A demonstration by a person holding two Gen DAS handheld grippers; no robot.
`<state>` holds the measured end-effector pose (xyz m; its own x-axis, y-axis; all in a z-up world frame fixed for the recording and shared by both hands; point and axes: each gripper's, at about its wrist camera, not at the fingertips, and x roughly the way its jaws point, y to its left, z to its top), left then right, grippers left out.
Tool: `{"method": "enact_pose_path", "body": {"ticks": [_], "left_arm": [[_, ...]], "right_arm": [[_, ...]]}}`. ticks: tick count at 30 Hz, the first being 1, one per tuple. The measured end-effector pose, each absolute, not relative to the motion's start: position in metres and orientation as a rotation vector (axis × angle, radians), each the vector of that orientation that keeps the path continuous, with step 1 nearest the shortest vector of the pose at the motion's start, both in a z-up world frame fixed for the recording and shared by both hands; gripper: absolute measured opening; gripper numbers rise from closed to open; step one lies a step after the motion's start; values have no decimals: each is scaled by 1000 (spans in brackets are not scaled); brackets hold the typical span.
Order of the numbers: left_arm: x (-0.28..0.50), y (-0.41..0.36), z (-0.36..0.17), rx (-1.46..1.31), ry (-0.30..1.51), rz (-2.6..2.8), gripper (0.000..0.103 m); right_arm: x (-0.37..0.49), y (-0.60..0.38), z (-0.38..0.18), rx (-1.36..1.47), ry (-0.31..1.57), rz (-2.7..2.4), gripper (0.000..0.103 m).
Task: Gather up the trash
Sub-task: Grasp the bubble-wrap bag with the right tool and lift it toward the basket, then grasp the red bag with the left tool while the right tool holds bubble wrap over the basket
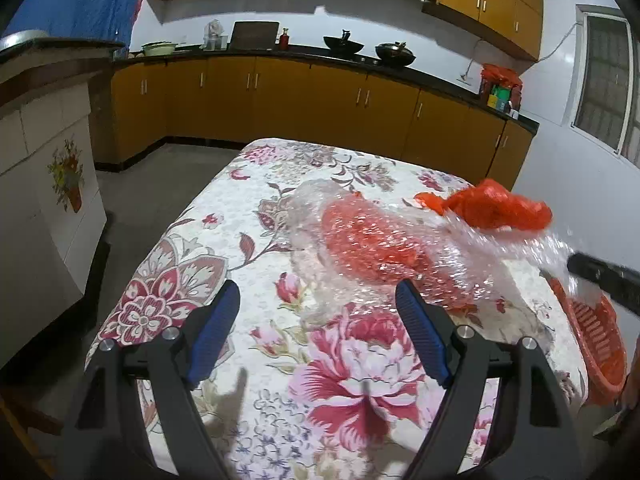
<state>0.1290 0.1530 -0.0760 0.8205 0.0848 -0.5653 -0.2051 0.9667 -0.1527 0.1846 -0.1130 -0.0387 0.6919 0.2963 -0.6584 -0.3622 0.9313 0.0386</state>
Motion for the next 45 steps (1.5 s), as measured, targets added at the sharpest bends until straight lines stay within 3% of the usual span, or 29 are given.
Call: {"method": "enact_pose_path", "body": {"ticks": [31,45], "left_arm": [[129,103,-63,-167,574,53,79],[145,45,-53,-114,555,-65,79]], "right_arm": [[123,-171,-7,-64,603,294,6],[95,-237,-11,-5,606,115,6]]}}
